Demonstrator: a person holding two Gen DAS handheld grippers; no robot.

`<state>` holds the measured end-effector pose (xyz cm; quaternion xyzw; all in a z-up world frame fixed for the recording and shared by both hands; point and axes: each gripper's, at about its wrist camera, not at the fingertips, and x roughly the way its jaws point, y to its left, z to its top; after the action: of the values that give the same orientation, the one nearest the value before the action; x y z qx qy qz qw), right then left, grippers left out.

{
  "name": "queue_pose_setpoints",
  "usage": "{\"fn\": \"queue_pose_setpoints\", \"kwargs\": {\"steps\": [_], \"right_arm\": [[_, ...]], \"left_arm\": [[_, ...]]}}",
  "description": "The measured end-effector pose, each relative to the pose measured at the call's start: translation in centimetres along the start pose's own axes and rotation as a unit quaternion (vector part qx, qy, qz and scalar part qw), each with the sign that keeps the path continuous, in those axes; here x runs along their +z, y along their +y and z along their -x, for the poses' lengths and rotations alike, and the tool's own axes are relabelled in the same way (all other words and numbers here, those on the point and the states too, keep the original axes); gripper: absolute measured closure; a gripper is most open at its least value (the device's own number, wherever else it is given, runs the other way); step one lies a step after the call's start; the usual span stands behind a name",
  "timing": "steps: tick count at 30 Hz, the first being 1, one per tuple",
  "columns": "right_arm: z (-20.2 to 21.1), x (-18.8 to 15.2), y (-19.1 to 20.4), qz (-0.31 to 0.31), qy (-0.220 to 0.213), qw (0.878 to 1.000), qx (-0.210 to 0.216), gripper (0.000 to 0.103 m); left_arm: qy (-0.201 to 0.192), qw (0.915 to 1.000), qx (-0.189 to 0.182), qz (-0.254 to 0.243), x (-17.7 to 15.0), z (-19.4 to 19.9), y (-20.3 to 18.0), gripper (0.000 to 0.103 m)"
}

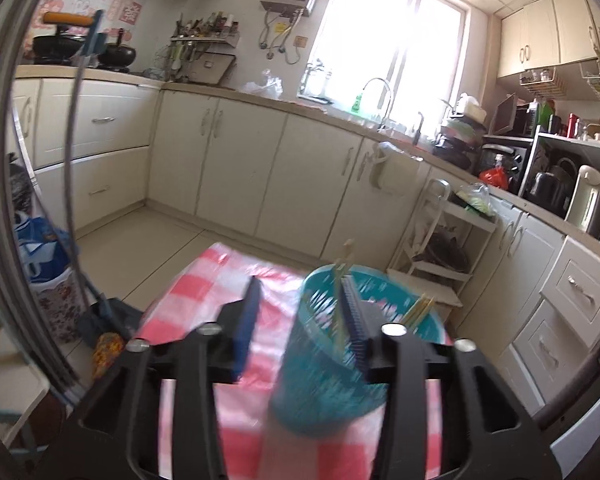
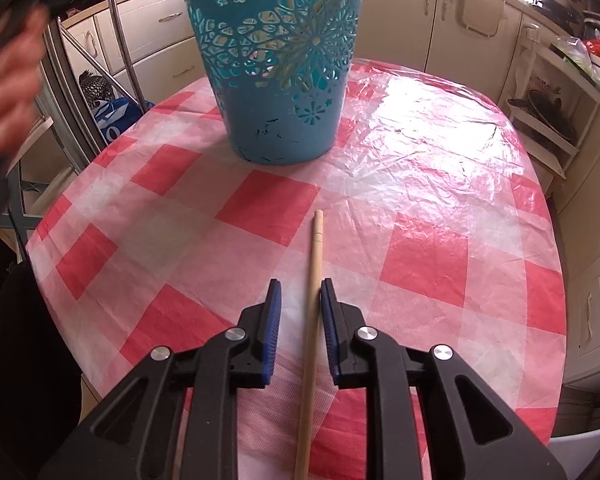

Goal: Organize utensils
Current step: 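Lift the chopstick with the left tool over the teal bin and release it, then raise the chopstick with the right tool over the bin and release it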

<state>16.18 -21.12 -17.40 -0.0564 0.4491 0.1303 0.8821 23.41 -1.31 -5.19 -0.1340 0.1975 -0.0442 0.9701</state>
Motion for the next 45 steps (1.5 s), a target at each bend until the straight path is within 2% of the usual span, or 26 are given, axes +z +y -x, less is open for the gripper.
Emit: {"fn": "queue_pose_setpoints", "kwargs": {"steps": [1,3,5,8,14,19,24,28,31,35,40,45], "right_arm": [[0.0,0.0,0.0,-0.001,-0.002,1.000,-0.001,0.091],[0.0,0.0,-0.6,-0.018,-0.002,1.000,0.009,0.097],[0.2,-0.1,-1.8,-0.057,-0.003,0.998,0.040,0.097],[1.5,0.0,-3.5,-0.112,-0.024,0.990,0.083,0.097],[6.2,1.6,-5.2,-0.177,-0.100,0.960,0.190,0.097],[10.1,5.3,-4.3,-0.182,-0.156,0.940,0.242,0.097],[13.2,11.2,-3.3,-0.170,-0.216,0.920,0.278,0.097],[13.2,16.5,-2.5,-0.160,-0.256,0.917,0.261,0.097],[11.5,20.1,-2.5,-0.171,-0.278,0.919,0.223,0.097],[7.0,23.4,-2.7,-0.190,-0.265,0.929,0.176,0.096],[3.7,24.1,-2.2,-0.168,-0.232,0.949,0.134,0.096],[3.8,22.0,-1.6,-0.148,-0.209,0.957,0.135,0.096]], "left_arm": [[0.008,0.9999,0.012,-0.001,-1.0,0.4,0.8,0.049],[0.033,0.9990,0.029,0.005,-2.4,0.5,2.2,0.048],[0.058,0.9973,0.038,0.025,-3.7,0.7,3.6,0.048],[0.072,0.9959,0.043,0.033,-5.3,1.8,5.0,0.043],[0.088,0.9951,0.040,0.020,-7.2,3.5,6.4,0.034],[0.095,0.9948,0.031,0.018,-7.7,4.0,7.0,0.032],[0.103,0.9943,0.023,0.016,-7.8,4.5,6.7,0.025],[0.116,0.9928,0.017,0.024,-8.2,4.7,6.6,0.022],[0.125,0.9918,0.013,0.026,-8.5,5.0,6.7,0.020],[0.129,0.9911,0.015,0.030,-8.6,5.3,6.9,0.019],[0.130,0.9907,0.017,0.038,-8.4,5.2,7.3,0.019],[0.130,0.9906,0.013,0.040,-7.6,5.8,7.0,0.019]]}}
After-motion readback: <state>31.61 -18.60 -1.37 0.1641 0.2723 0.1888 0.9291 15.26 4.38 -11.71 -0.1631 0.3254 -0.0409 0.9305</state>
